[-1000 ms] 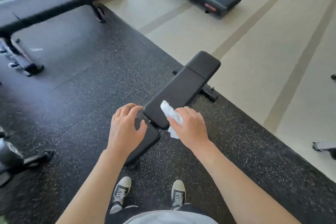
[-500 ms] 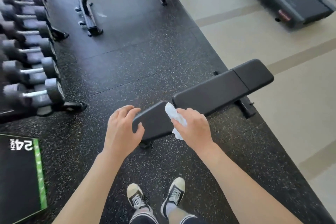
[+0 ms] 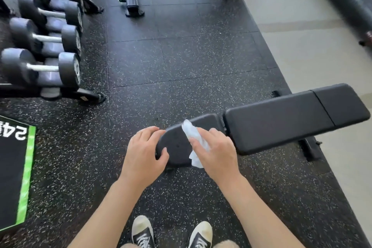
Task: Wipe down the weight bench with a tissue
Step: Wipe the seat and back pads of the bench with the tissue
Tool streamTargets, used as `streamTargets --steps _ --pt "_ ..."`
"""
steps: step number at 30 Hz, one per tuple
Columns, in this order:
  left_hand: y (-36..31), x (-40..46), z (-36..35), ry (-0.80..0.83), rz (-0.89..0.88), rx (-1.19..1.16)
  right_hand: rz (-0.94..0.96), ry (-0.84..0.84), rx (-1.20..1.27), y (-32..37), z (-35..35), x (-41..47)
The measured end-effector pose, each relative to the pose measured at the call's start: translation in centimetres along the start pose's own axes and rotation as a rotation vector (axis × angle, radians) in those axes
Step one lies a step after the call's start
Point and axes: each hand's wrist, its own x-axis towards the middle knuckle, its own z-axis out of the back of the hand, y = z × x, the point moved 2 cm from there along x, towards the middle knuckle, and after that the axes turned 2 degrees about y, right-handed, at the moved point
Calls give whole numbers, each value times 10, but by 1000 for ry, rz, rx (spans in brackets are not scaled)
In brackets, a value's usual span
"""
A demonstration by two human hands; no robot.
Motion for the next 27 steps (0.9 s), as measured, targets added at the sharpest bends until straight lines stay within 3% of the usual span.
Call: streamTargets --steps 8,16,22,27 --pt "98 16 -124 -39 63 -61 81 -95 13 -53 -141 27" --pt "174 30 -213 -101 2 -85 221 -208 -69 -91 -243 46" --pt "196 37 -224 -184 -143 -37 358 -154 -127 -90 -280 33" --pt "204 31 -225 -161 -114 -47 445 -99 -180 -72 -305 16"
